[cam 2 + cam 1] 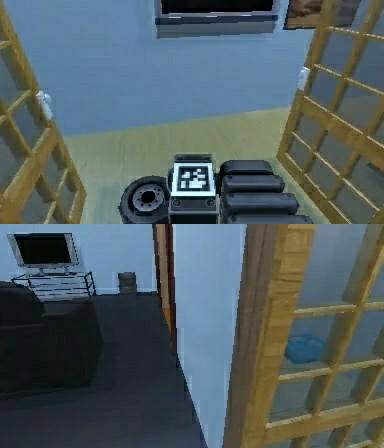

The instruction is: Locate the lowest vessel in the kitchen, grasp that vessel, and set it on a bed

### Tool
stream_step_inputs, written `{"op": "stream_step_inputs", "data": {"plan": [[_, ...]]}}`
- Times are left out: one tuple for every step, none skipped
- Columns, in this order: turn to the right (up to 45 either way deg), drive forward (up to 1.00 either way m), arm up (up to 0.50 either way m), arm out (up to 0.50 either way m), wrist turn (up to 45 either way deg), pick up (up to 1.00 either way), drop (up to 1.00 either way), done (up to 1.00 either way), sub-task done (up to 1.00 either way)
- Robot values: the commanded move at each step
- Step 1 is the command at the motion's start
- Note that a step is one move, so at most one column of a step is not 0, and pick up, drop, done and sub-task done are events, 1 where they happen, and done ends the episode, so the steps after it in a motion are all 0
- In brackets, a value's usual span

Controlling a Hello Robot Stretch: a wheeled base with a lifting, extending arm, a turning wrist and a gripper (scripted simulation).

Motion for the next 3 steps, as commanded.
{"op": "stream_step_inputs", "data": {"plan": [[-12.0, 0.0, 0.0, 0.0, 0.0, 0.0, 0.0, 0.0, 0.0], [0.0, 1.0, 0.0, 0.0, 0.0, 0.0, 0.0, 0.0, 0.0], [0.0, 1.0, 0.0, 0.0, 0.0, 0.0, 0.0, 0.0, 0.0]]}}
